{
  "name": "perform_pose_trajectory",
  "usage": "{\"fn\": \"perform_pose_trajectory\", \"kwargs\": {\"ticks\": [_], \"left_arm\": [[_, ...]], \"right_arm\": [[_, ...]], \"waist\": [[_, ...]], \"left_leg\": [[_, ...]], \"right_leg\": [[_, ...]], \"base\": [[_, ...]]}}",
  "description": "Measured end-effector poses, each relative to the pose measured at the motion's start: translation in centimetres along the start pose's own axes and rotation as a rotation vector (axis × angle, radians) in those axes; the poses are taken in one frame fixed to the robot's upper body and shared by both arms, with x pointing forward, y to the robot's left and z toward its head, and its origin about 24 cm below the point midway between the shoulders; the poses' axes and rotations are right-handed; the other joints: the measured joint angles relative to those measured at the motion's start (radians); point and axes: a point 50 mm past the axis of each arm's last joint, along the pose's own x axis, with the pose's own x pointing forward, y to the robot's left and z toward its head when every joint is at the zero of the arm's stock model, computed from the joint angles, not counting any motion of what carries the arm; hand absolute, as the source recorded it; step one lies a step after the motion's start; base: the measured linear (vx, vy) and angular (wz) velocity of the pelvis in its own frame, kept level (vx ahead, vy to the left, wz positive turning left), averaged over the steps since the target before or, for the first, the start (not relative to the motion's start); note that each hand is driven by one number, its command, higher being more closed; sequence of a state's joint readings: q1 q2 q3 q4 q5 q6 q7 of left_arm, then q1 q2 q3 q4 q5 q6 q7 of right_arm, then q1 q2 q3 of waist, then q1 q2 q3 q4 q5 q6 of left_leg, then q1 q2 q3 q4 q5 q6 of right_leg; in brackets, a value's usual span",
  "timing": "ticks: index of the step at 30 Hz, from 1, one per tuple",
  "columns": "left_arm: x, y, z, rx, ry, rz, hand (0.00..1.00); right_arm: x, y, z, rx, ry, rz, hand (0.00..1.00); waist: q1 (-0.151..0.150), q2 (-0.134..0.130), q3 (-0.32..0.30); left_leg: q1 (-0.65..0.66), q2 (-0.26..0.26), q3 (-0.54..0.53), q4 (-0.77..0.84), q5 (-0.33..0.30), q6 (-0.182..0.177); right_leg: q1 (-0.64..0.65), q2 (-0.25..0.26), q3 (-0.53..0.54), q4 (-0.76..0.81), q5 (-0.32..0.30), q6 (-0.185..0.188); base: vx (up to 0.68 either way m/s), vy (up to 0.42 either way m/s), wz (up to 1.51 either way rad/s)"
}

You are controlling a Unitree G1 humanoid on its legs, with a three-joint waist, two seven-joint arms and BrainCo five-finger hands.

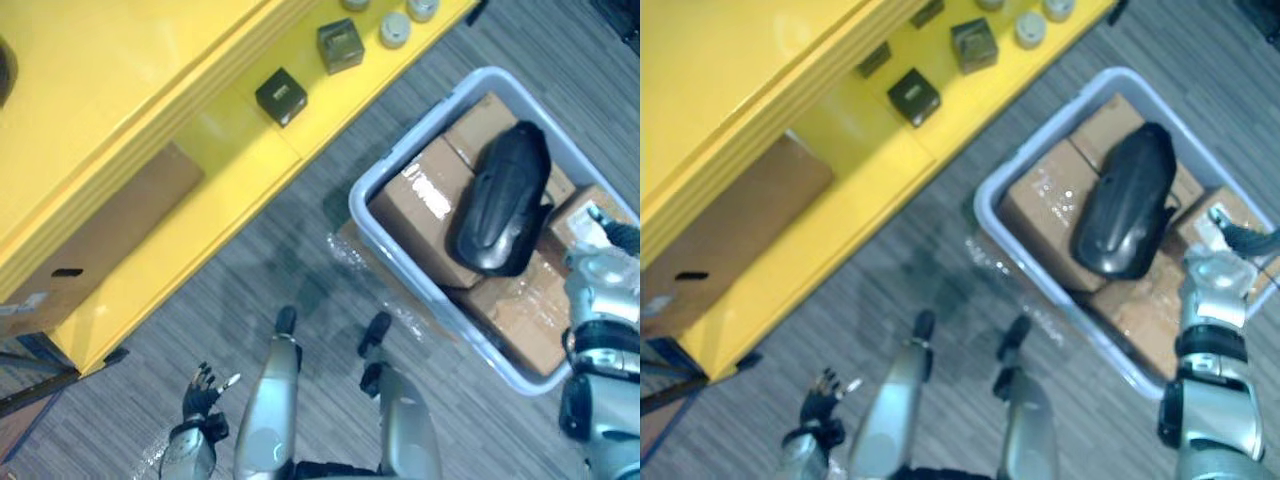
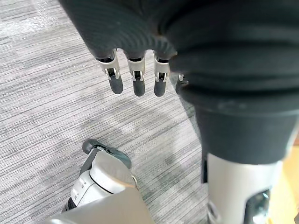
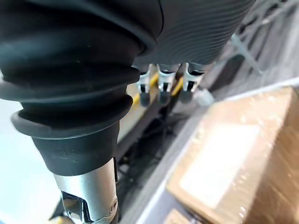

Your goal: Walk over and take plastic housings, then place them on the shelf

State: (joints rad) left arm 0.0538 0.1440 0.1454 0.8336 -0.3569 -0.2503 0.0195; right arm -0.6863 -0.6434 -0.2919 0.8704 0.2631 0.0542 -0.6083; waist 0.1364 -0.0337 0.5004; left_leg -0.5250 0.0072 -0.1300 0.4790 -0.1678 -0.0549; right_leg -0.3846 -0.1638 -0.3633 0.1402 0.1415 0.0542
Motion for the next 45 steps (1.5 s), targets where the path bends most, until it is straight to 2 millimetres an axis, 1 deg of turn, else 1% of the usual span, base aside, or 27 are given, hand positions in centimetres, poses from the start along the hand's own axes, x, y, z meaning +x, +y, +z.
{"fn": "perform_pose_trajectory", "kwargs": {"ticks": [4,7,9,11,14,18,20,21,22,26,28,29,30,34,38,45], "left_arm": [[-0.1,-0.1,-0.3,-0.033,0.011,0.005,0.00],[-0.1,-0.4,-0.4,-0.047,0.007,-0.001,0.00],[-0.2,-0.8,-0.6,-0.059,0.009,-0.007,0.00],[-0.1,-1.4,-0.4,-0.068,-0.002,-0.020,0.00],[0.0,-1.6,-0.1,-0.073,-0.020,-0.025,0.00],[0.1,-1.9,0.2,-0.075,-0.036,-0.032,0.00],[0.2,-2.1,0.3,-0.075,-0.039,-0.039,0.00],[0.2,-2.3,0.3,-0.078,-0.039,-0.042,0.00],[0.2,-2.4,0.2,-0.082,-0.037,-0.045,0.00],[0.2,-2.5,0.2,-0.083,-0.036,-0.046,0.00],[0.2,-2.5,0.3,-0.084,-0.039,-0.047,0.00],[0.2,-2.6,0.3,-0.084,-0.040,-0.047,0.00],[0.2,-2.6,0.3,-0.084,-0.039,-0.048,0.00],[0.2,-2.5,0.2,-0.112,-0.036,-0.039,0.00],[0.3,-2.5,0.3,-0.107,-0.037,-0.044,0.00],[0.3,-2.5,0.4,-0.089,-0.037,-0.056,0.00]], "right_arm": [[0.7,-1.1,-0.7,-0.036,0.057,-0.017,0.00],[0.9,-1.2,-1.5,-0.052,0.099,0.013,0.00],[0.8,-1.1,-1.6,-0.060,0.112,0.025,0.00],[0.8,-0.8,-1.6,-0.069,0.118,0.053,0.00],[0.8,-0.7,-2.1,-0.090,0.148,0.081,0.00],[0.8,-0.4,-2.1,-0.117,0.137,0.131,0.00],[0.8,-0.3,-2.0,-0.141,0.123,0.152,0.00],[0.7,-0.2,-2.1,-0.150,0.120,0.172,0.00],[0.7,-0.1,-2.2,-0.174,0.118,0.188,0.00],[0.7,0.0,-2.0,-0.261,0.097,0.205,0.00],[0.8,0.0,-1.9,-0.347,0.083,0.214,0.00],[0.9,0.0,-1.5,-0.386,0.069,0.209,1.00],[1.0,0.0,-1.3,-0.408,0.061,0.210,1.00],[1.3,0.1,-0.4,-0.585,0.010,0.230,1.00],[1.4,0.2,0.2,-0.712,-0.025,0.239,1.00],[1.3,0.1,0.2,-0.893,-0.029,0.223,1.00]], "waist": [[0.010,0.024,-0.013],[0.015,0.043,-0.020],[0.017,0.051,-0.024],[0.018,0.054,-0.026],[0.022,0.057,-0.025],[0.023,0.062,-0.022],[0.025,0.066,-0.023],[0.025,0.074,-0.020],[0.026,0.080,-0.020],[0.029,0.081,-0.020],[0.031,0.081,-0.020],[0.031,0.081,-0.020],[0.032,0.081,-0.020],[0.037,0.081,-0.020],[0.040,0.081,-0.020],[0.040,0.081,-0.020]], "left_leg": [[-0.002,-0.010,-0.011,-0.017,0.011,0.005],[-0.004,-0.018,-0.021,-0.025,0.017,0.005],[-0.011,-0.020,-0.022,-0.024,0.017,0.006],[-0.033,-0.023,-0.023,-0.017,0.018,0.007],[-0.039,-0.024,-0.024,-0.015,0.019,0.006],[-0.042,-0.024,-0.026,-0.015,0.018,0.006],[-0.059,-0.024,-0.027,-0.013,0.018,0.006],[-0.065,-0.024,-0.031,-0.009,0.019,0.006],[-0.070,-0.024,-0.034,-0.006,0.019,0.006],[-0.073,-0.023,-0.035,0.000,0.018,0.005],[-0.079,-0.024,-0.035,0.004,0.017,0.006],[-0.089,-0.024,-0.037,0.010,0.017,0.006],[-0.093,-0.024,-0.037,0.011,0.017,0.006],[-0.096,-0.024,-0.039,0.017,0.017,0.006],[-0.097,-0.024,-0.039,0.018,0.018,0.006],[-0.100,-0.023,-0.041,0.017,0.018,0.006]], "right_leg": [[0.000,-0.015,-0.016,0.002,-0.006,0.000],[-0.003,-0.023,-0.026,0.009,-0.012,0.002],[-0.008,-0.026,-0.027,0.010,-0.013,0.003],[-0.031,-0.029,-0.027,0.017,-0.011,0.005],[-0.039,-0.031,-0.028,0.026,-0.013,0.004],[-0.049,-0.035,-0.028,0.044,-0.025,0.002],[-0.069,-0.037,-0.028,0.057,-0.031,-0.001],[-0.073,-0.037,-0.032,0.060,-0.032,0.000],[-0.074,-0.036,-0.035,0.060,-0.032,0.000],[-0.075,-0.036,-0.035,0.061,-0.032,0.000],[-0.080,-0.036,-0.035,0.064,-0.035,-0.005],[-0.089,-0.036,-0.036,0.066,-0.035,-0.005],[-0.091,-0.036,-0.036,0.066,-0.035,-0.005],[-0.092,-0.035,-0.037,0.068,-0.036,-0.005],[-0.092,-0.035,-0.037,0.067,-0.035,-0.006],[-0.092,-0.033,-0.039,0.062,-0.034,-0.006]], "base": [[-0.01,0.051,0.13],[0.00,0.046,0.14],[0.00,0.042,0.05],[0.00,0.057,0.02],[0.01,0.027,0.01],[0.00,0.000,0.00],[0.00,0.000,0.00],[0.00,0.017,0.05],[0.00,0.018,0.05],[0.00,0.009,0.00],[-0.01,0.031,0.00],[0.00,0.000,0.00],[0.00,0.000,0.00],[0.00,0.008,0.00],[0.00,0.000,0.00],[0.01,0.009,0.00]]}}
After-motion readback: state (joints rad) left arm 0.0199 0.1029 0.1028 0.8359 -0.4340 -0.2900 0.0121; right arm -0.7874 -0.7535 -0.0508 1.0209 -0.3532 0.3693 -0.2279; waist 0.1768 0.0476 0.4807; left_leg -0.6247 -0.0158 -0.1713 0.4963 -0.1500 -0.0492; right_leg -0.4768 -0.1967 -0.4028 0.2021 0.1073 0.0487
